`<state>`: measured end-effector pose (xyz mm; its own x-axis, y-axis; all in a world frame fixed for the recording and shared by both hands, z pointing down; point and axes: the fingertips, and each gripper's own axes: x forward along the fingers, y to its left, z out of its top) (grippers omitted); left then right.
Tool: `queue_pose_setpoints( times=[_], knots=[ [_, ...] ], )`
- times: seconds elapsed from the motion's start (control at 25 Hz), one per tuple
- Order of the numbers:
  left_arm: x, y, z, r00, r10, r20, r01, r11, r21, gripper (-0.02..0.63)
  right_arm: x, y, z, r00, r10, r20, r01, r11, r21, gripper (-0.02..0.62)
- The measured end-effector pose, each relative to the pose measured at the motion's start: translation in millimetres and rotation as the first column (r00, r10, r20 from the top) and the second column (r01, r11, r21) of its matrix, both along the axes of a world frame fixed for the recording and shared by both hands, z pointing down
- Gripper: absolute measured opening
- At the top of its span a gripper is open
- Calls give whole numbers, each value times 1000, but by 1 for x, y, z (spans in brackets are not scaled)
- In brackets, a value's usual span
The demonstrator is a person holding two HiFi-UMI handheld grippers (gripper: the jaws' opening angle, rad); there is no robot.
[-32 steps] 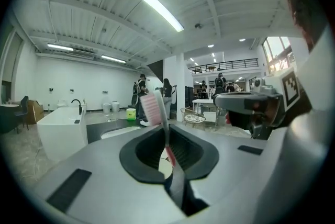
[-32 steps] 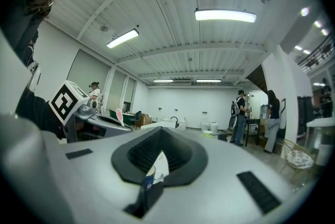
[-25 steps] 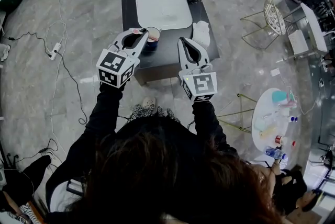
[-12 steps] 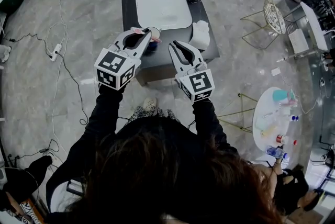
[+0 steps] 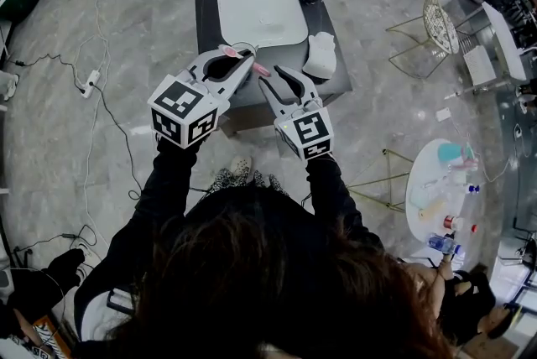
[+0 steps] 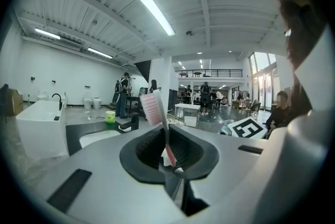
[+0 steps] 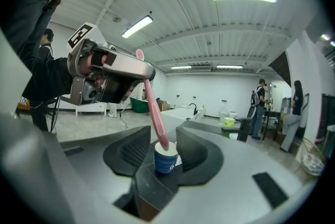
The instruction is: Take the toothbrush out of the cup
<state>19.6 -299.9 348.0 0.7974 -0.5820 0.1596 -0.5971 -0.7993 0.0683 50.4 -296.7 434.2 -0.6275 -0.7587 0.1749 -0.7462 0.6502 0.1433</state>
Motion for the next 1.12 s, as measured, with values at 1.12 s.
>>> queue_pose_setpoints(
  times=[1.12],
  knots=[
    [26, 14, -6, 997, 56, -59, -56, 998, 14, 31, -10, 15, 2, 997, -65, 36, 66, 998, -16, 64]
  ],
)
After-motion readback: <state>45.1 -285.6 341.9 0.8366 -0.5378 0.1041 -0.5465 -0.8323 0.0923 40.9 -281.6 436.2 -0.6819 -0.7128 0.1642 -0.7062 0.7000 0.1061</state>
